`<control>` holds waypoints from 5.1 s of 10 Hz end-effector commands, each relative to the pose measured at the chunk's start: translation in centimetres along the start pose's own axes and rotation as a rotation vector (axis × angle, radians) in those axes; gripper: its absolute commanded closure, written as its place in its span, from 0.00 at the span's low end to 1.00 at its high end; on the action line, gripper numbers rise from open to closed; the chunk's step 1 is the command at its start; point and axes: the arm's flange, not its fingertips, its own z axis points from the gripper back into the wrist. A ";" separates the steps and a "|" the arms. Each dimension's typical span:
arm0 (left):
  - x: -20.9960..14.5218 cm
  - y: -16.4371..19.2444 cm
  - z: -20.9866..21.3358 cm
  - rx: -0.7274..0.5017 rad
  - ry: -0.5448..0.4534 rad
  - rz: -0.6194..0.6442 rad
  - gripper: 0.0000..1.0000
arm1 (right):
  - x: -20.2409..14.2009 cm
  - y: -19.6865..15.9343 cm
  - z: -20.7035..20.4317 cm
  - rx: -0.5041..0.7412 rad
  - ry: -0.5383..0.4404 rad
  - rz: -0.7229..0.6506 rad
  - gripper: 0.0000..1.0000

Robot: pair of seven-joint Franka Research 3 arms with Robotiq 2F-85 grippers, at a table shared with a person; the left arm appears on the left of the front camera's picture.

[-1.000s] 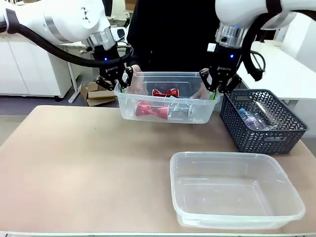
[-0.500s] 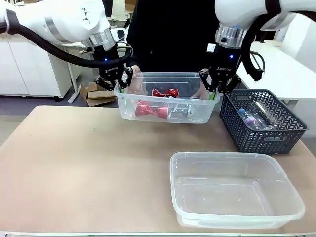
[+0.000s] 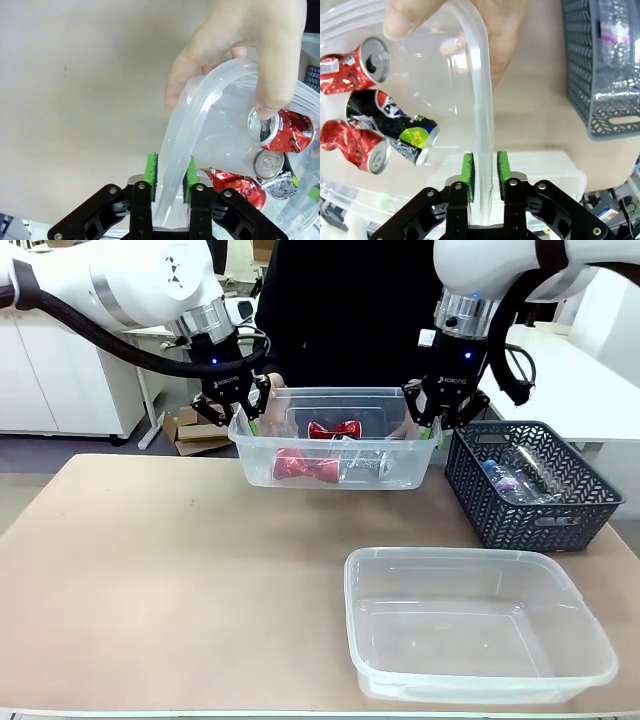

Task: Sort the waste into each basket.
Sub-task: Release the Organizing box you were holding, then pick up the Organizing box on the right side of the table and lift it.

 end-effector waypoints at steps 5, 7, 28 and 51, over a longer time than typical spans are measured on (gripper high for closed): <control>-0.6 0.2 0.5 -0.008 -0.026 0.006 0.00 | -0.3 -0.9 -0.3 0.014 -0.069 -0.002 0.00; -0.5 0.2 0.6 -0.019 -0.025 -0.003 0.00 | -0.3 -1.0 -0.3 0.020 -0.076 -0.008 0.00; -25.2 8.1 13.2 -0.182 -0.224 -0.343 0.00 | -31.3 -5.9 6.9 0.330 -0.250 -0.057 0.00; -35.4 -11.9 -13.6 0.088 -0.040 -0.250 0.00 | -26.7 -21.4 -16.9 -0.111 0.202 -0.136 0.00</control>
